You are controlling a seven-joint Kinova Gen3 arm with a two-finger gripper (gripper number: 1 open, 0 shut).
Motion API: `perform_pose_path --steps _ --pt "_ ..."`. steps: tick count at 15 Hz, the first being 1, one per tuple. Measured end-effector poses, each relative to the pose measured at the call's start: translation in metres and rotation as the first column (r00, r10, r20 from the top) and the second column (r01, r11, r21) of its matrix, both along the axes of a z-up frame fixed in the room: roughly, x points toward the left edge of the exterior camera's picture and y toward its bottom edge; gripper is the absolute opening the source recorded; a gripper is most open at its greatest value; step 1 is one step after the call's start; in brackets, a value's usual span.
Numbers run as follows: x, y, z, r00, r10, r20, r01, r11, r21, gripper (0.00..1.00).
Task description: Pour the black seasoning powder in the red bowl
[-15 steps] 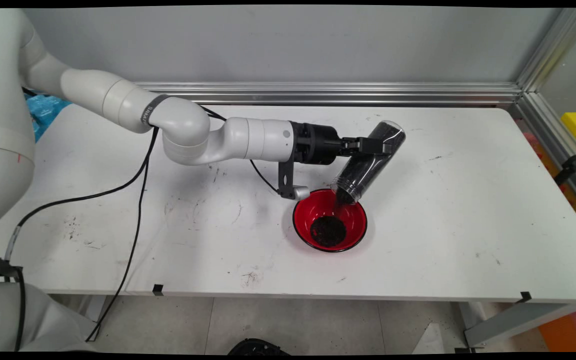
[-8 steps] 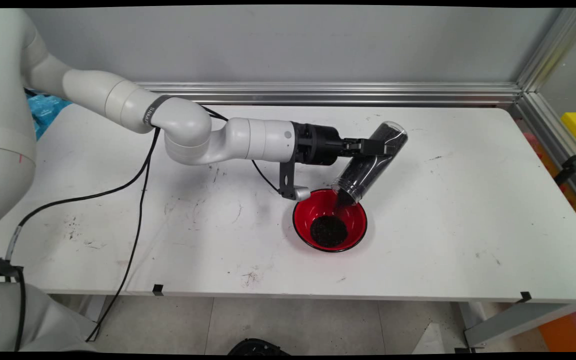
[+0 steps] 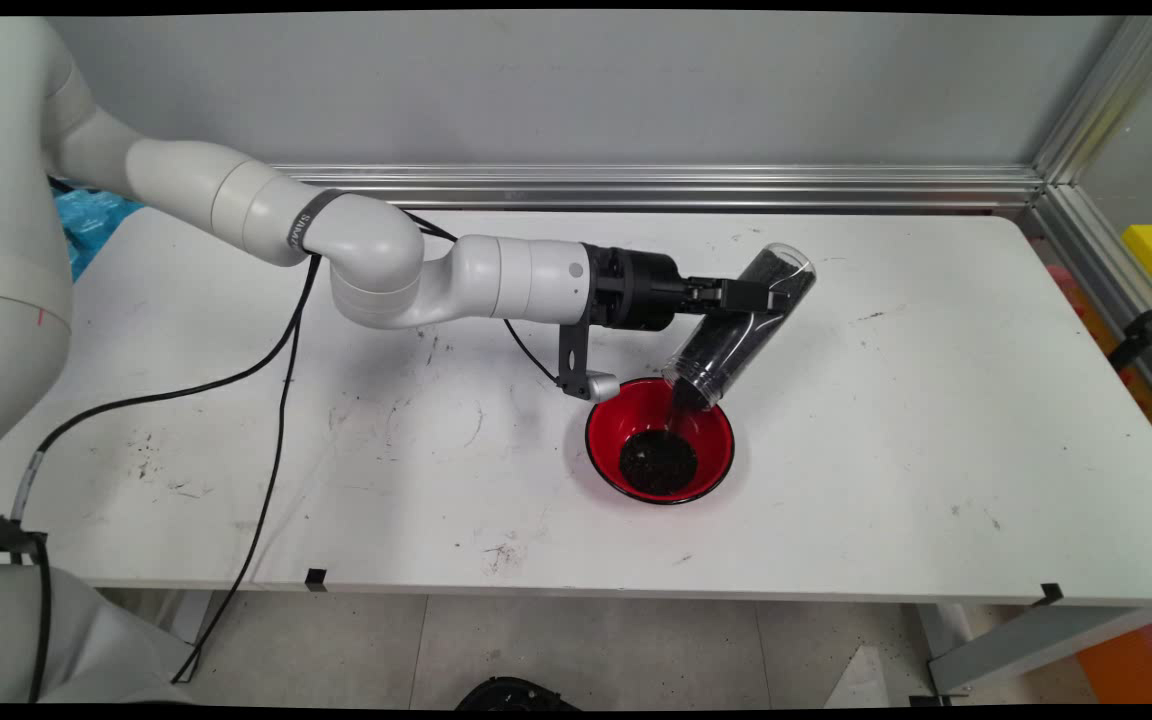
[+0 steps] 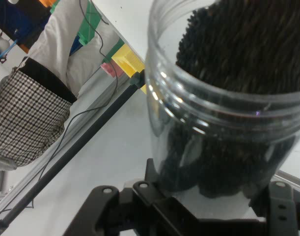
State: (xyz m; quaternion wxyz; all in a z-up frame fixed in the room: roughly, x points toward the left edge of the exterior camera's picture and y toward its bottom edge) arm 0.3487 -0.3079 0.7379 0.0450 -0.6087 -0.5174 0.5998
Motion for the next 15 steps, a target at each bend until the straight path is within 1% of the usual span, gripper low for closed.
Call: perform_pose_path --steps 15 --pt "0.004 0.0021 0.004 1.0 -0.011 0.007 0.011 1.0 -0.009 0.0"
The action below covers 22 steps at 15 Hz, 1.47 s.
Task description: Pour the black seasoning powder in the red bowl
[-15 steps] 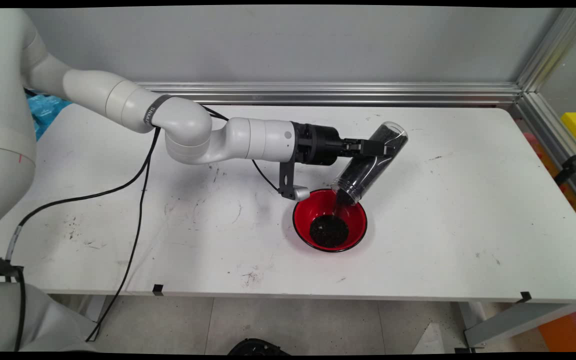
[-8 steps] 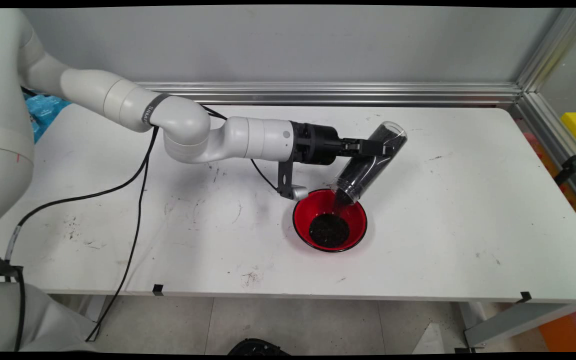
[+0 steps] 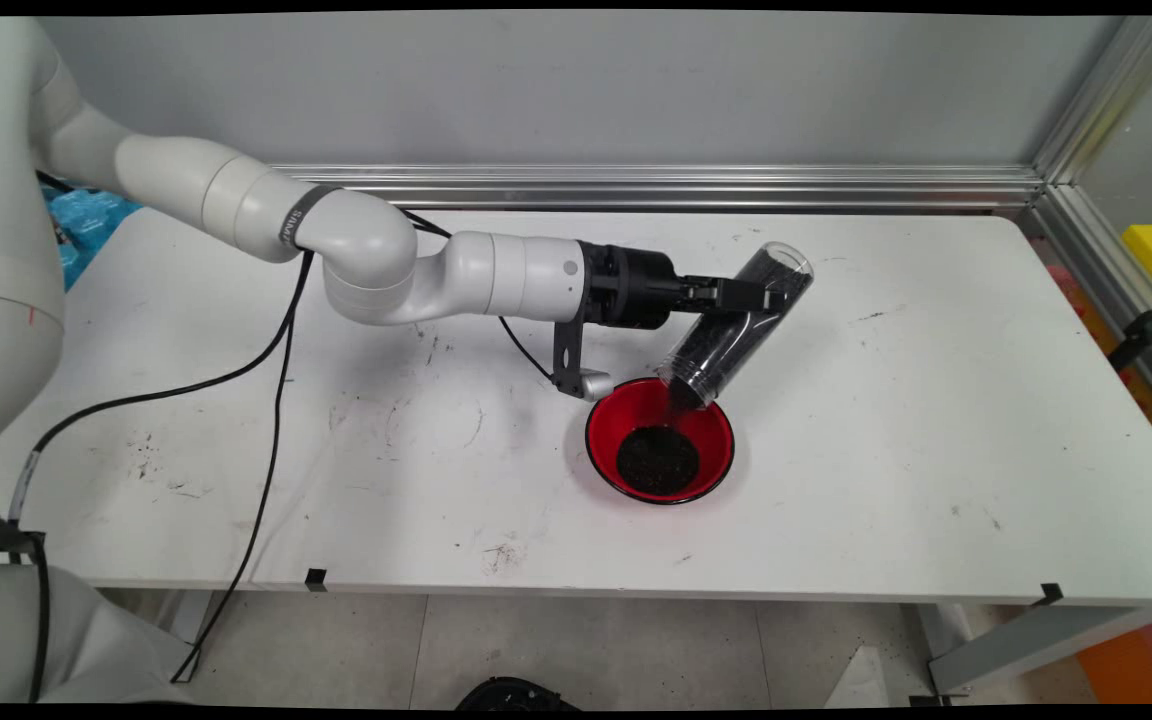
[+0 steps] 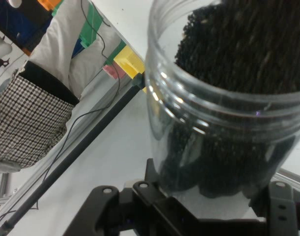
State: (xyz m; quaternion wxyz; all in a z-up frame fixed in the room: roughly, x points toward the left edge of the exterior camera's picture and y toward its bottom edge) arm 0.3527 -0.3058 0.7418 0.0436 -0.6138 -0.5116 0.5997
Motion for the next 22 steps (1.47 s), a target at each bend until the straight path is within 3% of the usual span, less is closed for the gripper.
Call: perform_pose_path --steps 11,22 --pt "0.002 -0.001 0.002 1.0 0.008 0.0 -0.008 1.0 0.0 0.0" --pt "0.014 0.003 0.013 0.996 0.09 -0.024 -0.087 0.989 0.121 0.0"
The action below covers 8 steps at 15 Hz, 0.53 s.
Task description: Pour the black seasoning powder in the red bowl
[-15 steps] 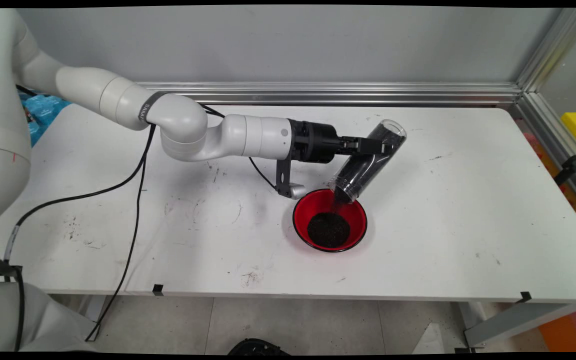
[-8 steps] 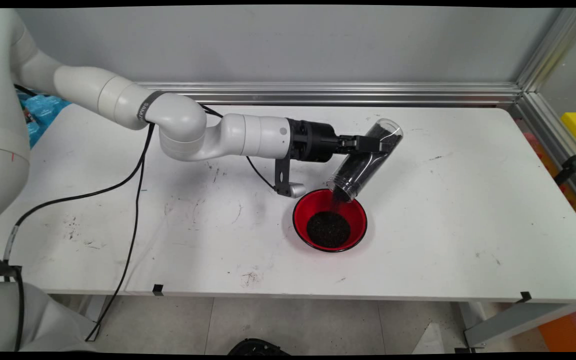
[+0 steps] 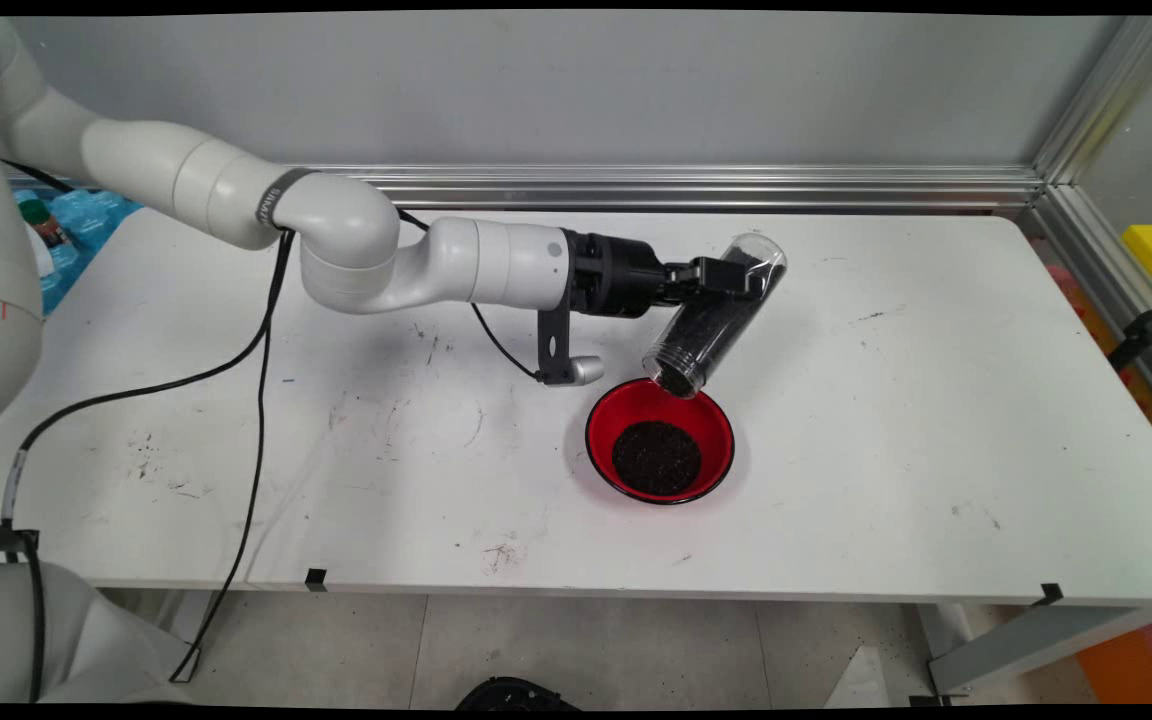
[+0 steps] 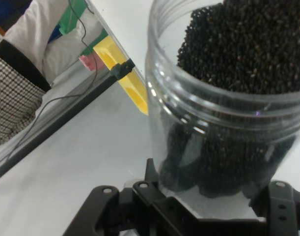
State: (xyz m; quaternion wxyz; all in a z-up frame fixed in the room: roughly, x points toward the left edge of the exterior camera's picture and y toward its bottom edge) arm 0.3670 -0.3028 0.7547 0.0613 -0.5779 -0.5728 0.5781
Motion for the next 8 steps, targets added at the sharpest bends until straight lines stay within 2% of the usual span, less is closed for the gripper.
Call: perform_pose_path --steps 4,8 --pt "0.0032 0.0 0.0063 0.999 0.031 -0.018 -0.03 0.998 0.046 0.0" --pt "0.0042 0.0009 0.0106 0.997 0.061 -0.038 -0.056 0.992 0.116 0.0"
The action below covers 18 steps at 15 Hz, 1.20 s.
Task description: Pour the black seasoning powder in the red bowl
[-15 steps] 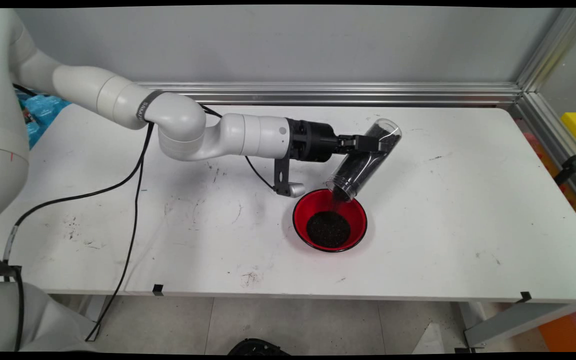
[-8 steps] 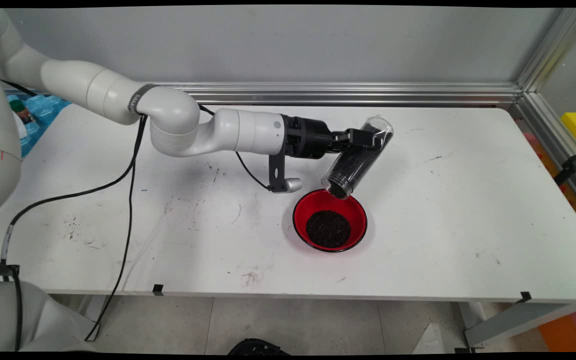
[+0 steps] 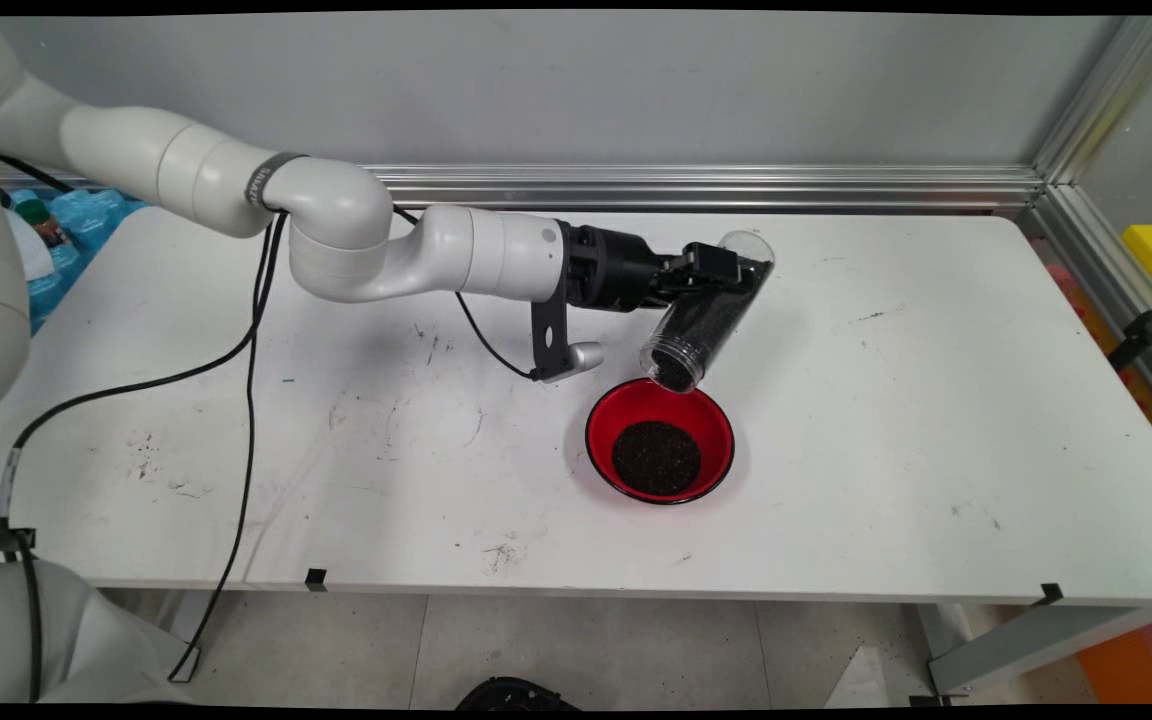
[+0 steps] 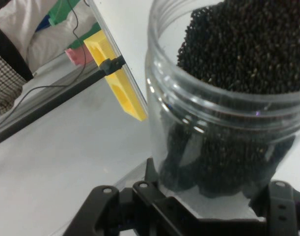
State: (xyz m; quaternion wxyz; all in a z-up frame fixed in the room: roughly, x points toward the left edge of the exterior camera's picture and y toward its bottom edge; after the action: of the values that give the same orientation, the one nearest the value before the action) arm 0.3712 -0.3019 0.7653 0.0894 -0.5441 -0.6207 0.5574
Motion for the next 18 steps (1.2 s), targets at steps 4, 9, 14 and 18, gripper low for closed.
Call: perform_pose_path --steps 4,9,14,18 --pt "0.0 -0.001 0.008 0.999 0.041 -0.033 -0.037 0.995 0.087 0.0" --pt "0.002 -0.007 0.02 0.993 0.098 -0.067 -0.085 0.981 0.176 0.0" --pt "0.006 -0.015 0.035 0.984 0.152 -0.093 -0.122 0.955 0.27 0.0" --pt "0.008 -0.022 0.047 0.968 0.222 -0.117 -0.163 0.912 0.376 0.0"
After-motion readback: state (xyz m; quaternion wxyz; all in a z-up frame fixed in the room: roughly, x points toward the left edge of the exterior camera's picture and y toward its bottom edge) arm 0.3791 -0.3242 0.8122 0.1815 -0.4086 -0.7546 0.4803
